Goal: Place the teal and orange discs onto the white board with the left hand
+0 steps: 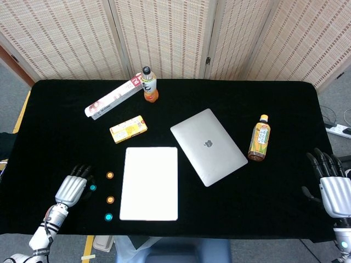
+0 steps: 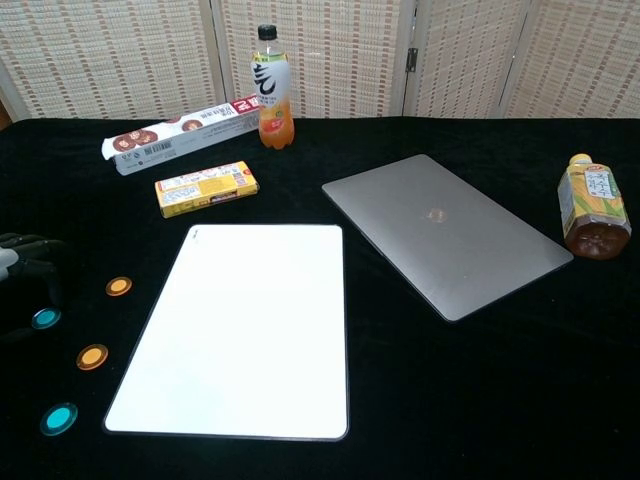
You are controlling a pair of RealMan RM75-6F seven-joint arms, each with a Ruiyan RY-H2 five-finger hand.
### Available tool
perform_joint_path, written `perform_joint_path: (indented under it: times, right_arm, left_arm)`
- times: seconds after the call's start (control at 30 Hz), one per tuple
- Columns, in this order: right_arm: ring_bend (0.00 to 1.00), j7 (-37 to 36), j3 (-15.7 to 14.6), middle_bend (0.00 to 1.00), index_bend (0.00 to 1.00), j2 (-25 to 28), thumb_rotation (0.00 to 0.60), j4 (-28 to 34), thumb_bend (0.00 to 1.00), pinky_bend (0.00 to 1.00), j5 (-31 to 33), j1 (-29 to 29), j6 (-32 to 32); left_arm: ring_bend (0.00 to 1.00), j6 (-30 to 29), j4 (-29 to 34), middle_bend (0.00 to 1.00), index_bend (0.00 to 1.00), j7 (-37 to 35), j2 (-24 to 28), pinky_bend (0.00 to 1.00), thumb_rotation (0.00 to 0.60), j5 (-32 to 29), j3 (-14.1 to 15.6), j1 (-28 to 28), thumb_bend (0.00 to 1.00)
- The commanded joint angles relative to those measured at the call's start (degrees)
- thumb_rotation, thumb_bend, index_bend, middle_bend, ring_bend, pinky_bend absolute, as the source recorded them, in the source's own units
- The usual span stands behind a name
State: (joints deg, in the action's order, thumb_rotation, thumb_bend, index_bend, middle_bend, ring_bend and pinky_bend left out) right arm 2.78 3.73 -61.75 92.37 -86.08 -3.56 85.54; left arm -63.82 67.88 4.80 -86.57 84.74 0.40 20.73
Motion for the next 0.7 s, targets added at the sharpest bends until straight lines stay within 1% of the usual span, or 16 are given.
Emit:
perform_joint_path:
  times: [0.03, 0.47, 0.7]
  right_arm:
    - [0.0, -0.06, -0.01, 0.0, 0.0, -0.01, 0.6, -0.02, 0.32, 0.0, 0.01, 0.04, 0.05]
    - [0.0, -0.42, -0.11, 0.0, 0.0, -0.12, 0.6, -0.29, 0.32, 0.0, 0.21, 0.36, 0.24]
    - [0.0, -0.56, -0.07, 0.0, 0.0, -0.27, 0.6, -0.51, 0.32, 0.0, 0.29, 0.31, 0.11]
  left_arm:
    - [0.06, 0.11, -0.26, 0.13, 0.44, -0.21, -0.21, 0.0, 0.6, -0.1, 0.06, 0.07, 0.4]
    - [0.06, 1.51, -1.0, 0.13, 0.45, 0.16, -0.81, 0.0, 0.6, -1.54, 0.15, 0.42, 0.4]
    - [0.06, 1.89, -0.87, 0.13, 0.48, 0.18, -0.78, 0.0, 0.6, -1.76, 0.32, 0.58, 0.4]
